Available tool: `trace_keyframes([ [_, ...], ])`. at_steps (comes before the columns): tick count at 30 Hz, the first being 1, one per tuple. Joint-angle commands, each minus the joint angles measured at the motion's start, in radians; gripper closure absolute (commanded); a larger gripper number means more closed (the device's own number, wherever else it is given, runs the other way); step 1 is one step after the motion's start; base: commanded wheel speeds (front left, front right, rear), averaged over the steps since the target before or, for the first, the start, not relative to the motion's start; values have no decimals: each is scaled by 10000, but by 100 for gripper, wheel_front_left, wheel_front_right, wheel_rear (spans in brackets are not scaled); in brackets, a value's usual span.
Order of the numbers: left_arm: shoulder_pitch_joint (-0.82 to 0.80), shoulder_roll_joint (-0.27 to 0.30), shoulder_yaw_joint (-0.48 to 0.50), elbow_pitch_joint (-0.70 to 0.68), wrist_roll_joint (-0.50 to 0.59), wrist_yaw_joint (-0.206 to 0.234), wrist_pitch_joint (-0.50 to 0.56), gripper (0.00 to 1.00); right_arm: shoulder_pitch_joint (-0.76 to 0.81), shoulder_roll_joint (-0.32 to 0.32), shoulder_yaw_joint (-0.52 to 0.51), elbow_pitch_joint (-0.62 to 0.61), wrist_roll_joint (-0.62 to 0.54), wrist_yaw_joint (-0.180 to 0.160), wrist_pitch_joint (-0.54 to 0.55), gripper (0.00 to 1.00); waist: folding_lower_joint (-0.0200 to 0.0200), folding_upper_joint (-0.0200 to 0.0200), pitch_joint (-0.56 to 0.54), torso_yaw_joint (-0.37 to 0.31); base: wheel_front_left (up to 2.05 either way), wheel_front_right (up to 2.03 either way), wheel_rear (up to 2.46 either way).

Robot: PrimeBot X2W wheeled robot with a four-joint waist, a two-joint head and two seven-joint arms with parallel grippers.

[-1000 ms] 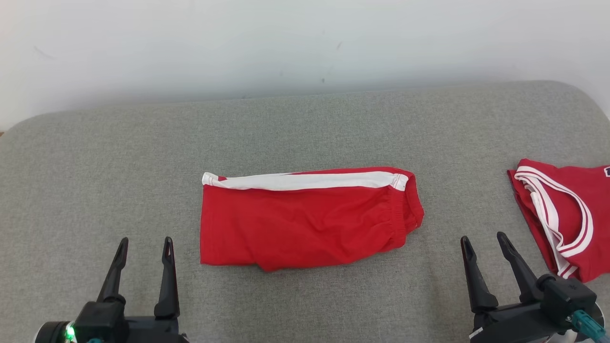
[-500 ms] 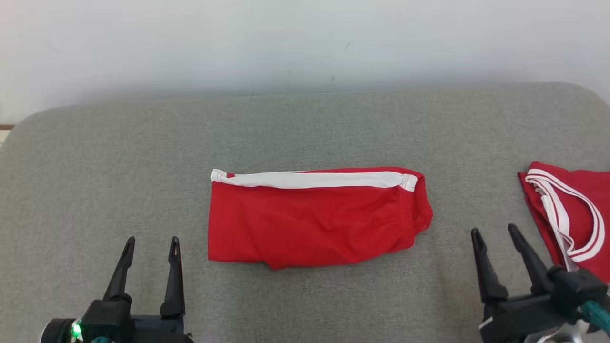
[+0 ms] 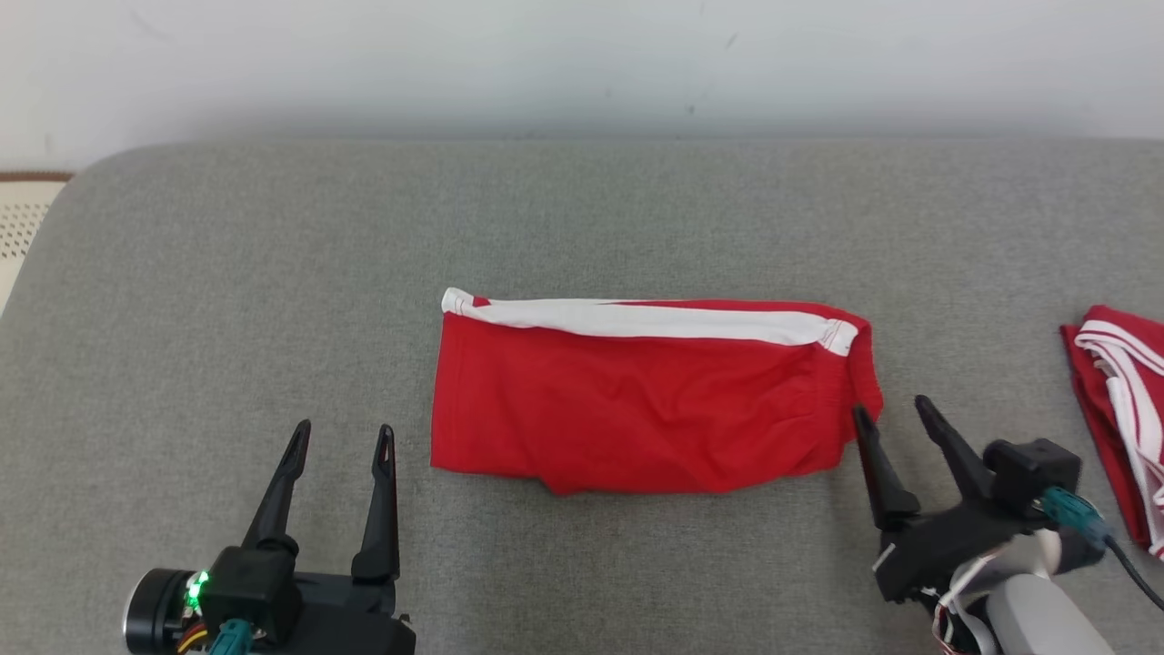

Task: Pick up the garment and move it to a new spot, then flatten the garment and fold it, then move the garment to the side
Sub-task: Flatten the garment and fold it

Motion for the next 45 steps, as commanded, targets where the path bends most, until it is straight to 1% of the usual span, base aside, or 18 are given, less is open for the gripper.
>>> trace_keyframes([
  [1, -115, -13, -5, 67, 68, -7, -86, 0, -213, 37, 152, 231, 123, -2, -119, 0, -1, -1, 240, 171, 0, 0, 0],
  [7, -327, -98, -128, 226, 86, -80, -155, 0, -1054, 277, 774, 1754, 659, -2, -440, 0, -1, -1, 523, 234, 0, 0, 0],
  [12, -490, -147, -205, 328, 105, -159, -202, 0, -1500, 418, 708, 2910, 712, -2, -683, 0, -1, -1, 651, 249, 0, 0, 0],
  [19, -654, -186, -284, 434, 52, -224, -249, 0, -1798, 789, 325, 3873, 469, -5, -815, 0, -1, -1, 794, 248, 0, 0, 0],
  [23, -684, -206, -327, 482, 41, -243, -274, 0, -1901, 1102, 711, 4109, 757, 1, -809, 0, -1, -1, 849, 261, 0, 0, 0],
  [24, -701, -205, -332, 495, 34, -246, -278, 0, -1957, 1120, 826, 4126, 851, 2, -810, 38, -1, -1, 857, 265, 0, 0, 0],
  [26, -720, -201, -329, 490, 19, -236, -272, 0, -2026, 1143, 958, 4082, 1049, 2, -818, 100, -1, -1, 868, 254, 0, 0, 0],
  [29, -690, -195, -337, 476, 19, -180, -282, 0, -2081, 1061, 855, 3695, 1273, 1, -851, 100, -1, -1, 858, 219, 0, 0, 0],
  [33, -695, -157, -322, 506, -27, -169, -290, 0, -1744, 850, 396, 3125, 1496, -1, -871, 100, -1, -1, 822, 154, 0, 0, 0],
  [38, -639, -124, -303, 504, -69, -119, -299, 0, -1054, 436, -392, 2369, 1375, -1, -874, 100, -1, -1, 744, 40, 0, 0, 0],
  [42, -599, -102, -300, 469, -72, -107, -283, 0, -765, 229, -751, 2157, 1319, -1, -875, 100, -1, -1, 710, -54, 0, 0, 0],
  [45, -583, -65, -274, 448, -97, -65, -259, 0, -708, 191, -780, 1784, 1309, -1, -875, 100, -1, -1, 664, -147, 0, 0, 0],
])
